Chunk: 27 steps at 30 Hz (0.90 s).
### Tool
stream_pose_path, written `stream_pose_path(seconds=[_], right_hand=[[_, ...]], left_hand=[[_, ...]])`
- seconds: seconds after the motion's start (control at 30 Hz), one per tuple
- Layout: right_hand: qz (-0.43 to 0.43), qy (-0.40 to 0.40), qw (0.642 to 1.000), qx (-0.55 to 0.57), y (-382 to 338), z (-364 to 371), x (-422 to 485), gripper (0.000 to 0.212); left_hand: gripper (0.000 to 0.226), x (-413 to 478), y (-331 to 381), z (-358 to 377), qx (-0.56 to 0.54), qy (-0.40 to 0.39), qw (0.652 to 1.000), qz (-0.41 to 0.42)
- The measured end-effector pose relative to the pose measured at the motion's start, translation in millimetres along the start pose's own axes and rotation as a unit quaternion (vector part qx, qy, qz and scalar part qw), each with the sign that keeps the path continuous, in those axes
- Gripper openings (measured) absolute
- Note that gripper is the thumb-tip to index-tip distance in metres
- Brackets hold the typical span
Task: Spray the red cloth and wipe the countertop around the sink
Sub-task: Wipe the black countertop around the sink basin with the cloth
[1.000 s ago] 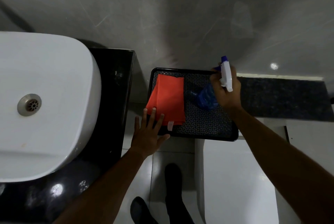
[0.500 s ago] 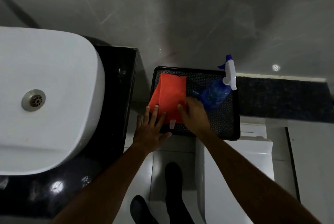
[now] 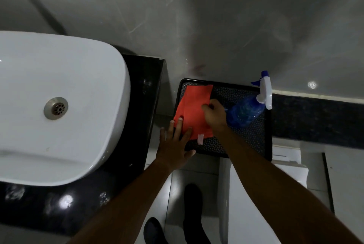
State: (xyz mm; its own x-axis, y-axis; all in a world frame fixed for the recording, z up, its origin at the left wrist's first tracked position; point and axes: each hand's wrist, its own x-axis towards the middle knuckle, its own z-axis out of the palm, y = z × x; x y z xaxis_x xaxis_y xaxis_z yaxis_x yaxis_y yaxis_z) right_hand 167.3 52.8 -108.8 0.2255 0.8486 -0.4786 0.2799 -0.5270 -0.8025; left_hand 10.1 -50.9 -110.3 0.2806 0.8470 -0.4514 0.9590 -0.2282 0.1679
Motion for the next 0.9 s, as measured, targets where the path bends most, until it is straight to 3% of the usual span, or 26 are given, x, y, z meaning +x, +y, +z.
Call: stream_pose_path(seconds=[0.1, 0.2, 0.3, 0.43, 0.6, 0.73, 0.9], right_hand=[[-0.187, 0.072, 0.976, -0.084, -31, 3, -21, 0.026], [-0.414, 0.143, 0.879, -0.191, -80, 11, -35, 0.02], [-0.529, 0.102, 0.798, -0.27, -122, 36, -34, 0.026], [-0.508, -0.093, 0.737, -0.435, -124, 79, -34, 0.03], [-0.571, -0.084, 0.705, -0.413, -121, 91, -19, 0.034], [-0.554, -0.19, 0.639, -0.499, -127, 93, -1, 0.053], [-0.557, -0.188, 0.592, -0.551, -146, 109, 16, 0.055]], left_hand=[[0.076, -15, 12, -36, 0.007, 0.069, 0.998, 0.009], [0.066, -40, 17, -82, 0.034, 0.201, 0.979, 0.0], [0.073, -74, -2, -122, 0.071, 0.312, 0.947, -0.037], [0.068, -97, -55, -154, 0.078, 0.343, 0.933, -0.082], [0.082, -95, -98, -160, 0.019, 0.231, 0.971, -0.061], [0.085, -95, -96, -155, -0.039, 0.239, 0.968, -0.067], [0.089, -96, -95, -153, -0.049, 0.251, 0.963, -0.083]])
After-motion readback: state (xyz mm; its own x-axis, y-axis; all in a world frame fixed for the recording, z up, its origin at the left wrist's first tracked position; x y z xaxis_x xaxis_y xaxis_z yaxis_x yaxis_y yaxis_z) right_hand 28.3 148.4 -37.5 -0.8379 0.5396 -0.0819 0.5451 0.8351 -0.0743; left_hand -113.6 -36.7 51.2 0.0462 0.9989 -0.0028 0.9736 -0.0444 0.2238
